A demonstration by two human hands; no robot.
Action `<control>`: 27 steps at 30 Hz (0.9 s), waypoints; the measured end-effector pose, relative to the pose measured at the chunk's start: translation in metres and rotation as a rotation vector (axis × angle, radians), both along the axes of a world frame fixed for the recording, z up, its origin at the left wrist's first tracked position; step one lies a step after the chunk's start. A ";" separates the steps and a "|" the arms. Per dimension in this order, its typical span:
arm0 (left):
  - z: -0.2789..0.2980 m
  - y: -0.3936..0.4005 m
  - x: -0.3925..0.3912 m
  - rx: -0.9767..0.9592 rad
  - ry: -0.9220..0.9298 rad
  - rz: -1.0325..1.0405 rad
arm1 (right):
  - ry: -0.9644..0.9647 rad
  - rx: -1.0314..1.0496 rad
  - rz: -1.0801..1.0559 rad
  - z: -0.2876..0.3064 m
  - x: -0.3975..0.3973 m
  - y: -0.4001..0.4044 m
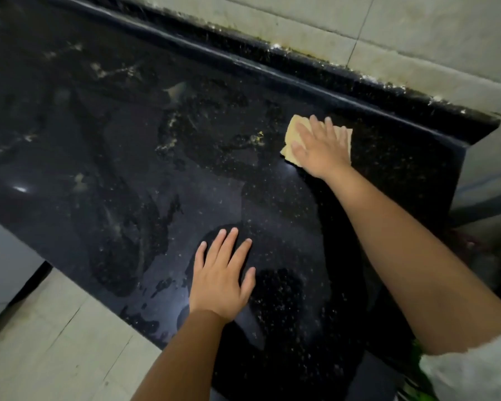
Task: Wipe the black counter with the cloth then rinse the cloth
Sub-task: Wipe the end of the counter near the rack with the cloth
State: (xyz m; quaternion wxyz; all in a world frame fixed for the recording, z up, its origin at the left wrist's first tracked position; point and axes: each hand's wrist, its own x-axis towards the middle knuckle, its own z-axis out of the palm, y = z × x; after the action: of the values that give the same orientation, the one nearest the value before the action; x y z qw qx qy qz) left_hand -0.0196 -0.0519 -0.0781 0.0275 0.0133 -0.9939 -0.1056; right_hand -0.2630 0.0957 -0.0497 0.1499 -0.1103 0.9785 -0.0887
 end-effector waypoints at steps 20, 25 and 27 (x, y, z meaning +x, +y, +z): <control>0.009 0.003 0.001 0.012 -0.073 -0.008 | 0.061 -0.017 -0.625 0.004 0.068 0.104; 0.015 0.006 0.003 0.075 -0.144 0.016 | -0.006 -0.012 -0.319 0.000 0.140 0.039; 0.019 0.006 0.004 0.098 -0.162 0.005 | -0.015 0.005 -0.169 -0.001 0.171 0.023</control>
State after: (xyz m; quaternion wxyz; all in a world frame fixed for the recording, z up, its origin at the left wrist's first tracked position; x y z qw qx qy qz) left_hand -0.0158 -0.0462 -0.0593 -0.0532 0.0257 -0.9865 -0.1526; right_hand -0.0918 0.1184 -0.0509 0.1496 -0.0263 0.9834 -0.0992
